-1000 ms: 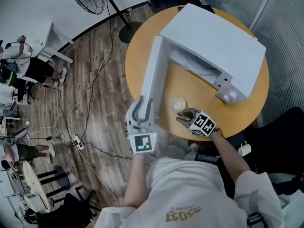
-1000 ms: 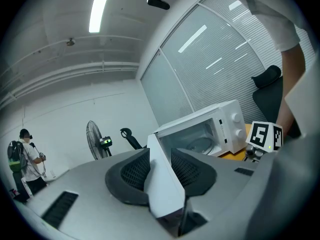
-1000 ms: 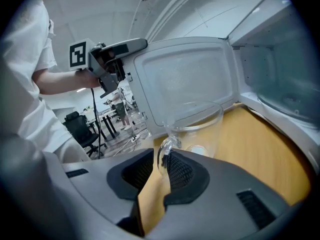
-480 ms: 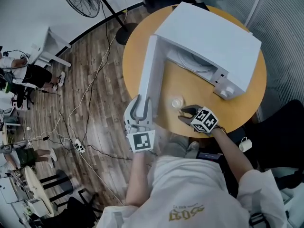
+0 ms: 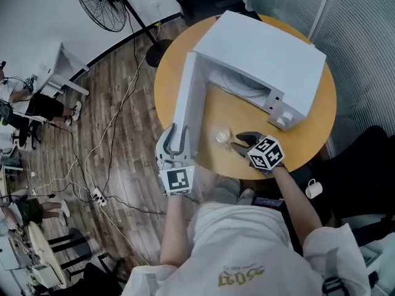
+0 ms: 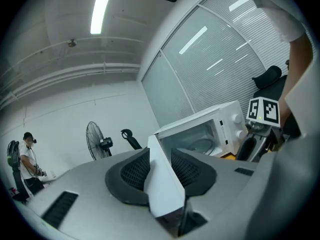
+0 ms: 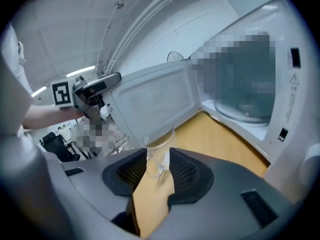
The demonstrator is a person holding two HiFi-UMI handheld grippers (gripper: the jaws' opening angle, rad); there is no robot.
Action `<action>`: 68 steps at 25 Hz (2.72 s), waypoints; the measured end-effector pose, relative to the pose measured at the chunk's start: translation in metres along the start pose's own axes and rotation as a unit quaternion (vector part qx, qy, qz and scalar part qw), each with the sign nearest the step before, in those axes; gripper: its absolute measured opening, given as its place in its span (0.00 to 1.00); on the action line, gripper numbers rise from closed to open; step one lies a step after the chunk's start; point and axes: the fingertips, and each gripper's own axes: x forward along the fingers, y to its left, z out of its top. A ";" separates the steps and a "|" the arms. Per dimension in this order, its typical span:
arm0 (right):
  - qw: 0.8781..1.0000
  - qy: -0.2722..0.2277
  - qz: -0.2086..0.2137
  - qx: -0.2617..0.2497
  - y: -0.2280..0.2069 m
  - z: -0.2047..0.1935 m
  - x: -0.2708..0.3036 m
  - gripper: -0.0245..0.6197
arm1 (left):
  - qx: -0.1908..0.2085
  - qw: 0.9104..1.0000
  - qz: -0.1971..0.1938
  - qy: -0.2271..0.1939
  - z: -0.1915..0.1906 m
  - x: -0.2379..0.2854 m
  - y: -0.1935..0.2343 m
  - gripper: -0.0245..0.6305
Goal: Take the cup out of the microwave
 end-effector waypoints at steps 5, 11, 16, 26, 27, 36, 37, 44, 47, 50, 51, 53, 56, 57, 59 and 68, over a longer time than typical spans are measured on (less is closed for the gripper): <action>0.995 -0.090 -0.041 0.030 -0.001 0.049 -0.022 0.21 | 0.000 1.000 0.003 -0.001 0.000 -0.001 0.000 0.26; 0.988 -0.123 -0.094 0.005 0.011 0.077 -0.040 0.09 | -0.002 1.000 0.004 -0.001 -0.001 0.000 0.000 0.26; 0.972 -0.166 -0.164 -0.014 0.015 0.102 -0.067 0.06 | -0.004 1.000 0.007 -0.002 0.001 0.000 0.001 0.26; 0.957 -0.197 -0.208 -0.041 0.026 0.116 -0.083 0.06 | -0.006 1.000 0.004 -0.003 0.003 0.000 0.001 0.26; 0.957 -0.195 -0.210 -0.045 0.027 0.116 -0.082 0.06 | -0.006 1.000 0.003 -0.002 0.003 0.000 0.001 0.26; 0.958 -0.184 -0.215 -0.050 0.025 0.111 -0.080 0.06 | -0.008 1.000 0.005 -0.005 0.004 -0.001 0.001 0.26; 0.958 -0.185 -0.215 -0.050 0.025 0.111 -0.080 0.06 | -0.008 1.000 0.005 -0.006 0.004 -0.001 0.001 0.26; 0.957 -0.184 -0.217 -0.050 0.024 0.111 -0.081 0.06 | -0.009 1.000 0.004 -0.007 0.005 -0.002 0.002 0.26; 0.958 -0.179 -0.217 -0.050 0.022 0.107 -0.079 0.06 | -0.007 1.000 0.003 -0.007 0.003 -0.001 0.001 0.26; 0.959 -0.177 -0.217 -0.044 0.022 0.105 -0.078 0.06 | -0.007 1.000 0.002 -0.007 0.003 -0.001 0.002 0.26; 0.959 -0.178 -0.218 -0.042 0.022 0.105 -0.078 0.06 | -0.007 1.000 0.002 -0.007 0.004 -0.001 0.003 0.26; 0.959 -0.179 -0.218 -0.040 0.022 0.105 -0.078 0.06 | -0.007 1.000 0.002 -0.006 0.004 -0.002 0.003 0.26; 0.959 -0.180 -0.217 -0.036 0.022 0.105 -0.078 0.06 | -0.006 1.000 0.000 -0.005 0.004 -0.001 0.002 0.26; 0.959 -0.180 -0.216 -0.036 0.022 0.105 -0.077 0.06 | -0.006 1.000 0.000 -0.005 0.004 -0.001 0.002 0.26; 0.960 -0.180 -0.214 -0.037 0.022 0.105 -0.076 0.06 | -0.006 1.000 0.000 -0.004 0.003 0.000 0.002 0.26; 0.958 -0.193 -0.211 -0.031 0.023 0.107 -0.078 0.06 | -0.005 1.000 0.000 -0.006 0.005 -0.001 0.002 0.26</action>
